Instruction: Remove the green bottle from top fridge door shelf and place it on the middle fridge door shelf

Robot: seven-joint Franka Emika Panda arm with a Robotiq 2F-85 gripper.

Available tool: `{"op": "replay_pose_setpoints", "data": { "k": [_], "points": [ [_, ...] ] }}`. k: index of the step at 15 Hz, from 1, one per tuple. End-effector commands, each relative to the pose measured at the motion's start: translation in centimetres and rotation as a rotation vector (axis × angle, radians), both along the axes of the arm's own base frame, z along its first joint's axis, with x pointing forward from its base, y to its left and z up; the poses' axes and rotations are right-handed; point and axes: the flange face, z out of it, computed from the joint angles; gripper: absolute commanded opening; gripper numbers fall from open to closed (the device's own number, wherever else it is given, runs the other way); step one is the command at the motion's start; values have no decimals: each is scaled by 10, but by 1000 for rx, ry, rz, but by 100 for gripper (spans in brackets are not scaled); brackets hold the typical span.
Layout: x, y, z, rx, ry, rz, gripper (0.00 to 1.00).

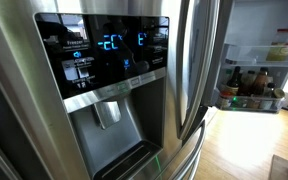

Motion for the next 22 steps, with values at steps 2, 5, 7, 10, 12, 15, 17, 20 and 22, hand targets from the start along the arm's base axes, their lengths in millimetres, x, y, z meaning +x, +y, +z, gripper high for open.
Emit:
{"op": "replay_pose_setpoints", "data": {
  "k": [2, 5, 7, 10, 12, 15, 17, 20, 22],
  "points": [
    [10, 9, -34, -40, 214, 63, 33],
    [23, 15, -59, -97, 314, 115, 33],
    [32, 15, -77, -161, 357, 139, 33],
    [41, 15, -107, -256, 412, 177, 33],
    [45, 15, -125, -304, 438, 198, 33],
    [51, 9, -148, -356, 436, 208, 33],
    [56, 5, -162, -401, 429, 230, 33],
    [61, -4, -184, -438, 402, 266, 33],
    [65, -11, -196, -455, 390, 281, 33]
  ]
}}
